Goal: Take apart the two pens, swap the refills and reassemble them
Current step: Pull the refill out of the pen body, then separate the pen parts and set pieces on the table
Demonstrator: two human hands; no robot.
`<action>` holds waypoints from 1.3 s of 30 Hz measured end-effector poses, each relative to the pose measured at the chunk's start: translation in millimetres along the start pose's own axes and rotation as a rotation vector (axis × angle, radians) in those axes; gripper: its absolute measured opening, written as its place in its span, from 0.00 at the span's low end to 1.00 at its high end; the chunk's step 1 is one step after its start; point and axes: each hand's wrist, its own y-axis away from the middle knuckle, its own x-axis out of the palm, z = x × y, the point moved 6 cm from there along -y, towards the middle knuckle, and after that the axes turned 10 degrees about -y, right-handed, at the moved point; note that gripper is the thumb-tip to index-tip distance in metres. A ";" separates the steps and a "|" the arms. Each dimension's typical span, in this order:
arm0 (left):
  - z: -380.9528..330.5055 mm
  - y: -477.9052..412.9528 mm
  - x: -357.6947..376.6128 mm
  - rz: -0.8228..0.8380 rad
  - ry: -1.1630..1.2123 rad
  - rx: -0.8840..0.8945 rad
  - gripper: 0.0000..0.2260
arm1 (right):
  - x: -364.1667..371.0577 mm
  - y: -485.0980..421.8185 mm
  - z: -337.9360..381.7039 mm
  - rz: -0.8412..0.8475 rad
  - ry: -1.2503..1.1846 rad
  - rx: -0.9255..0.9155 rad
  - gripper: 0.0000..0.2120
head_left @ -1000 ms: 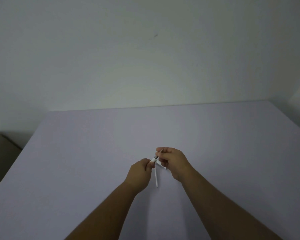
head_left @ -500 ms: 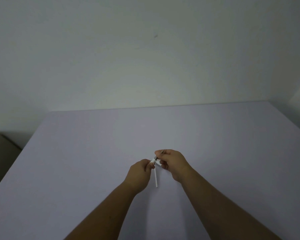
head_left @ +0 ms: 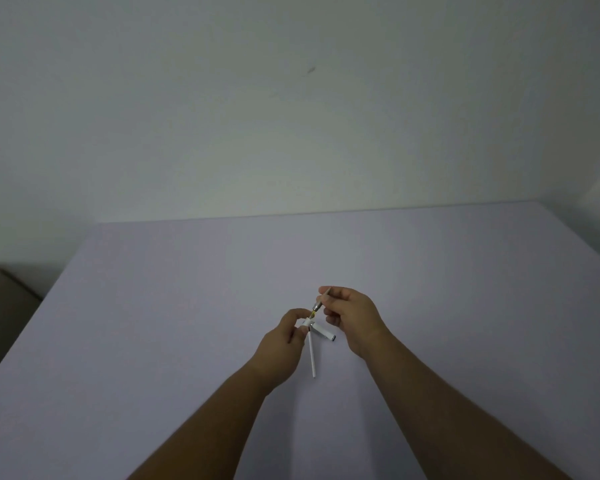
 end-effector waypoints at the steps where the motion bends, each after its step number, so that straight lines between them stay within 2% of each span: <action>1: 0.4 -0.5 -0.4 0.000 0.015 -0.006 0.09 | -0.1 -1.3 0.6 -0.011 0.013 -0.004 0.07; 3: 4.2 -2.2 -1.0 0.000 0.041 -0.026 0.10 | -2.4 -6.1 4.6 -0.068 -0.021 -0.033 0.06; 6: 14.4 -3.9 0.1 0.013 0.053 -0.057 0.10 | -15.6 -16.5 18.2 -0.253 -0.127 -0.125 0.05; 9: 28.4 -5.4 2.4 0.012 0.072 -0.118 0.11 | -32.6 -26.2 11.3 -0.374 -0.067 -0.114 0.07; 11: 36.6 -7.1 5.0 0.001 0.073 -0.152 0.10 | -36.1 -29.5 -10.4 -0.333 0.244 -0.031 0.07; 14: 45.5 -9.8 11.6 0.009 0.068 -0.192 0.10 | -28.8 -27.6 -52.9 -0.146 0.788 0.057 0.05; 17: 50.5 -11.2 18.3 0.041 0.068 -0.215 0.11 | -25.5 -25.1 -76.9 -0.093 1.066 -0.027 0.08; 19: 53.3 -11.5 21.2 0.048 0.055 -0.223 0.10 | -24.9 -23.4 -82.9 -0.095 1.129 -0.094 0.08; 24: 59.2 -10.8 26.9 0.062 0.050 -0.234 0.10 | -29.3 -21.5 -86.7 -0.109 1.168 -0.127 0.08; 35: 58.4 -8.2 33.4 0.093 0.035 -0.223 0.09 | -34.7 -13.6 -76.2 -0.155 1.033 -0.061 0.10; 37: 56.2 -8.2 33.5 0.087 0.046 -0.223 0.09 | -37.8 -12.6 -64.2 -0.244 0.927 -0.071 0.10; 39: 53.5 -9.1 33.3 0.077 0.056 -0.227 0.10 | -39.1 -15.5 -58.0 -0.277 0.624 0.017 0.10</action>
